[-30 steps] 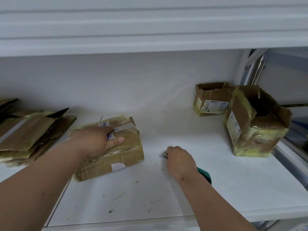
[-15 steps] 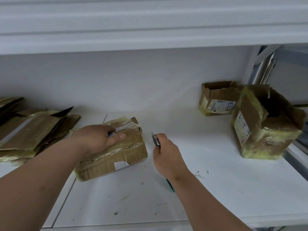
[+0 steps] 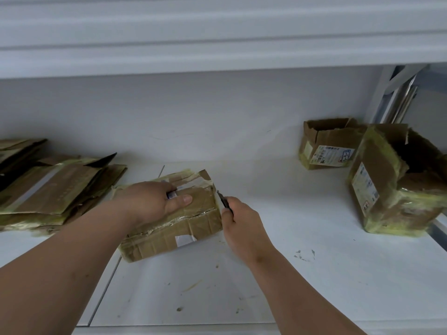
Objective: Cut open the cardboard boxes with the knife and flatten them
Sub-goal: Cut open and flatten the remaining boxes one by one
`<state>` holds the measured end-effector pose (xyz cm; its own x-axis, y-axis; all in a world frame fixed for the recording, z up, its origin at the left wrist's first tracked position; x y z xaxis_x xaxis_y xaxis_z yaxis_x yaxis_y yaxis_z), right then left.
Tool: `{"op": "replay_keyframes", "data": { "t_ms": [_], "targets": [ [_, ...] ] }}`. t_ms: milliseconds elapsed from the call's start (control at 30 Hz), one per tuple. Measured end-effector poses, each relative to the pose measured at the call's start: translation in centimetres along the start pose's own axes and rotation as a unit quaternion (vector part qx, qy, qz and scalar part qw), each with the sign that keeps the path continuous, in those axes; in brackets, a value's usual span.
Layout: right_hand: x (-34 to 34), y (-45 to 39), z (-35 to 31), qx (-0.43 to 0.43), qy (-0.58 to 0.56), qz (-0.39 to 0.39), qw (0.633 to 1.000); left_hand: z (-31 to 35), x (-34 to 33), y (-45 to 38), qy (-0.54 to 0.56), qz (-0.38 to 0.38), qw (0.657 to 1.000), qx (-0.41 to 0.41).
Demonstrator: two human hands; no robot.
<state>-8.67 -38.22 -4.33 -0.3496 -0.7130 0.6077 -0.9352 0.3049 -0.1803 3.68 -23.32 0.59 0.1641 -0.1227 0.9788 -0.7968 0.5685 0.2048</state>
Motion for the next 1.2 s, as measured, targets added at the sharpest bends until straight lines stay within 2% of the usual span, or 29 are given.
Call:
{"op": "replay_keyframes", "data": {
  "t_ms": [133,300,800,1200],
  "targets": [
    [0.2,0.1,-0.1,-0.001,0.005,0.017,1.0,-0.2,0.0,0.0,0.001,0.0,1.0,0.004],
    [0.1,0.3,-0.4,0.011,0.096,0.001,0.995,-0.5,-0.2,-0.1,0.0,-0.001,1.0,0.002],
    [-0.1,-0.6,-2.1,0.019,0.138,0.0,0.99,-1.0,-0.5,-0.3,0.03,-0.016,0.999,-0.005],
    [-0.6,-0.5,-1.5,-0.03,0.213,-0.061,0.975,-0.9,-0.7,-0.8,0.024,-0.035,0.999,-0.022]
  ]
}}
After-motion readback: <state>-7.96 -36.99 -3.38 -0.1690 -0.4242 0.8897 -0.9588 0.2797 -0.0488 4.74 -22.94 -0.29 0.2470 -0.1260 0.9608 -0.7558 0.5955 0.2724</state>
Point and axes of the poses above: each hand's wrist, its own y-axis away from the middle knuckle, its own x-axis out of the back of the hand, z = x × y, the point moved 7 cm from there along -y, towards the middle knuckle, and after that the axes turned 7 degrees about -z, right-handed, at the moved point
